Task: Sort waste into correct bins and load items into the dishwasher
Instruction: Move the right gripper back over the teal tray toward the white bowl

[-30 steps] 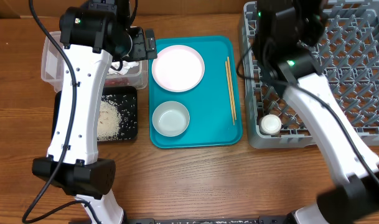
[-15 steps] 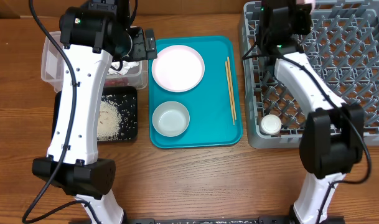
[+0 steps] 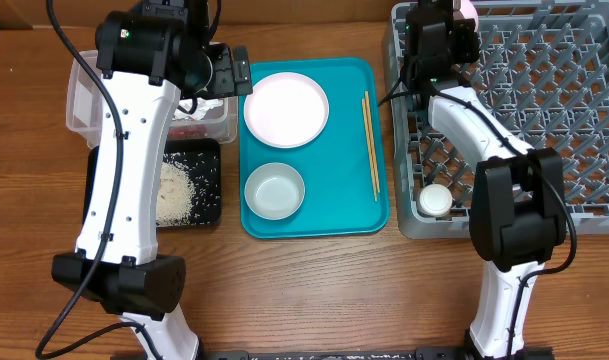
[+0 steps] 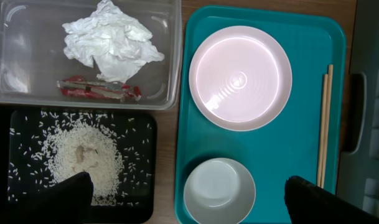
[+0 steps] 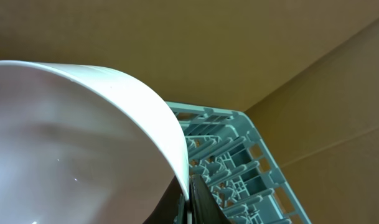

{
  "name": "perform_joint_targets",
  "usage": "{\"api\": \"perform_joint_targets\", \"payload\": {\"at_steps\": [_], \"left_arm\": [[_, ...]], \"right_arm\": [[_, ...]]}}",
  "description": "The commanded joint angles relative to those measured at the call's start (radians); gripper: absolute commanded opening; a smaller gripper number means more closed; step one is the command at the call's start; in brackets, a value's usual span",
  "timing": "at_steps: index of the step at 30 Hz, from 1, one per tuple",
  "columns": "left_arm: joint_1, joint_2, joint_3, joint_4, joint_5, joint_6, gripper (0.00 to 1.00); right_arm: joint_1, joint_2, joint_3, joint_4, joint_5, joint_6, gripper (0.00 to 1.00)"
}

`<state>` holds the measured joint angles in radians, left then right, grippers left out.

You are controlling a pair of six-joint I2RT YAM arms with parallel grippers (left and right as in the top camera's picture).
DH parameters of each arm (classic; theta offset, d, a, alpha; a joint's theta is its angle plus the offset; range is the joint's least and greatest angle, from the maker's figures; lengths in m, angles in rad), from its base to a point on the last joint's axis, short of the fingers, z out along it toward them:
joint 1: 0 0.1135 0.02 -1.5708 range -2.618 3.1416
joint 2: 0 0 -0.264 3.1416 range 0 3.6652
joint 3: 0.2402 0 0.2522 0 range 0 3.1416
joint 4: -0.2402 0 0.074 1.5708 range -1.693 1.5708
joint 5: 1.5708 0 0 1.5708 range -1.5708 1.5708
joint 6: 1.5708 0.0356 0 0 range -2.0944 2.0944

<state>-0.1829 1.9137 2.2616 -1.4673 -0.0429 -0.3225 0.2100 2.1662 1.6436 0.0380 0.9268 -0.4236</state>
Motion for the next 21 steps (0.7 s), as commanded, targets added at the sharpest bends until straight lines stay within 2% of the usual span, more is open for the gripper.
{"api": "perform_joint_targets", "payload": {"at_steps": [1, 10, 16, 18, 21], "left_arm": [[0.001, -0.004, 0.016, 0.002, -0.016, -0.007, 1.0], [0.001, -0.005, 0.016, 0.002, -0.016, -0.007, 1.0], [0.001, -0.005, 0.016, 0.002, -0.016, -0.007, 1.0], [0.001, -0.005, 0.016, 0.002, -0.016, -0.007, 1.0], [0.001, -0.004, 0.016, 0.002, -0.016, -0.007, 1.0]], "right_arm": [[0.004, 0.028, 0.013, 0.01, -0.01, 0.0, 0.04], [0.017, 0.064, 0.013, 0.011, -0.002, 0.0, 0.04], [0.069, 0.063, 0.013, 0.033, 0.074, 0.0, 0.06], [0.089, 0.063, 0.013, 0.032, 0.097, 0.0, 0.16], [0.119, 0.063, 0.013, 0.033, 0.119, 0.0, 0.5]]}}
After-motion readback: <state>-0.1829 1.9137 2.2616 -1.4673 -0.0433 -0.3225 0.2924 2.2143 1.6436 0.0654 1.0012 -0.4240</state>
